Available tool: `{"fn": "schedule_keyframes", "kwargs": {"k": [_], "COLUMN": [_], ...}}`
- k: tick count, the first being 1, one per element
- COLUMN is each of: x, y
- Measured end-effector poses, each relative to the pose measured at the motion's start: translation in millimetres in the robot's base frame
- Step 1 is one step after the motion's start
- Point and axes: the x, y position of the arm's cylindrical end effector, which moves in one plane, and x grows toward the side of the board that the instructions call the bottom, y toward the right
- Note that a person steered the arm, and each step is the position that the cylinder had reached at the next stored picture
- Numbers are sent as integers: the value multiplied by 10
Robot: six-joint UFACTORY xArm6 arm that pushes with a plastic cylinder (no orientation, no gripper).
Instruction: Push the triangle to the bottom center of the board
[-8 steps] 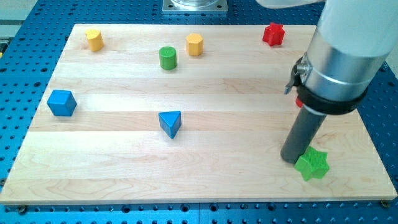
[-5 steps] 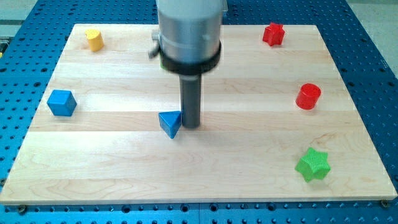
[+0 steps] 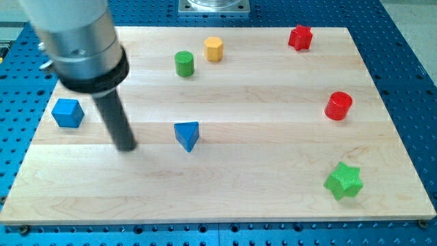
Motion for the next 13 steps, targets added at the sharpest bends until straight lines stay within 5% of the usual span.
{"fn": "schedule_keyframes", "kwargs": {"k": [1, 3, 4, 6, 7, 9, 10, 11, 12, 13], "x": [-235, 661, 264, -9, 584, 176, 316, 737, 516, -487], "y": [456, 867, 430, 1219, 1257, 997, 673, 1064, 1149, 1410]}}
